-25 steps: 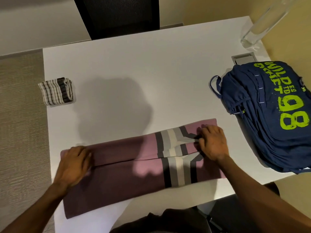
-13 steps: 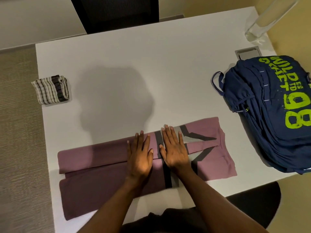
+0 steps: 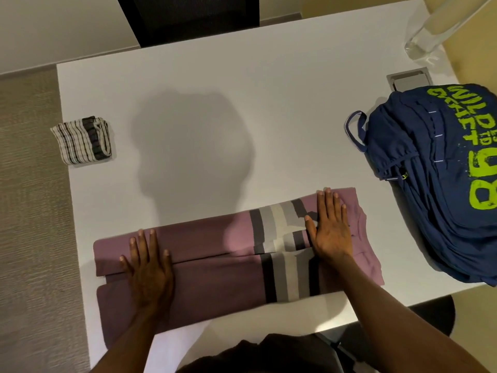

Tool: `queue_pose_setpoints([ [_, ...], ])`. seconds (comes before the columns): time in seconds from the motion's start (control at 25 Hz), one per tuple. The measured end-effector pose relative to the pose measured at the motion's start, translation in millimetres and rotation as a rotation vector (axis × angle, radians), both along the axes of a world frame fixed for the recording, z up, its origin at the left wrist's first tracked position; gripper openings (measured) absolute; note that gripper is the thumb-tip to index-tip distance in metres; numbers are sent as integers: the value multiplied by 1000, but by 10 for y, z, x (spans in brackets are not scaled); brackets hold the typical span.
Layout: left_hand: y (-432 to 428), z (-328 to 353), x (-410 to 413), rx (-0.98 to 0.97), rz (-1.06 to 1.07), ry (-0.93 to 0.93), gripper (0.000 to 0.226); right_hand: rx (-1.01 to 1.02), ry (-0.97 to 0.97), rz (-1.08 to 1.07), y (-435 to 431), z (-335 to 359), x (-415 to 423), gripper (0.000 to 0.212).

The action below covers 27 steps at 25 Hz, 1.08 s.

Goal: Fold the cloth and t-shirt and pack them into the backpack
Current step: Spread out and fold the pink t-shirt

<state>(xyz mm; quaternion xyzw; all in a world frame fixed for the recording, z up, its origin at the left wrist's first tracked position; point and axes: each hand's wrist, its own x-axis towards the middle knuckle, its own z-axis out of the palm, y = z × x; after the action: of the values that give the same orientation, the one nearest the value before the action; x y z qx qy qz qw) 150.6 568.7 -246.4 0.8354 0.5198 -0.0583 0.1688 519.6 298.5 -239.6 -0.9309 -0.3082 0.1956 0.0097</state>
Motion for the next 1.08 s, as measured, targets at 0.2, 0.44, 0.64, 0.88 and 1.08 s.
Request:
queue_pose_setpoints([
  [0.2,-35,34,50,9,52,-24,64,-34,35,106,133,47,305,75],
  [0.44,70,107,-135,-10,-28,-77,63,29,12,107,187,326,-43,72],
  [0.64,181,304,-614,116,78,-195,42,133,-21,192,326,502,-889,67],
  [0.88,131,395,-1100,32,330,-350,37,205,6,262,651,519,-1999,55],
  [1.08,340,509,-1099,-182,665,-487,35,300,18,384,985,588,-2776,45],
])
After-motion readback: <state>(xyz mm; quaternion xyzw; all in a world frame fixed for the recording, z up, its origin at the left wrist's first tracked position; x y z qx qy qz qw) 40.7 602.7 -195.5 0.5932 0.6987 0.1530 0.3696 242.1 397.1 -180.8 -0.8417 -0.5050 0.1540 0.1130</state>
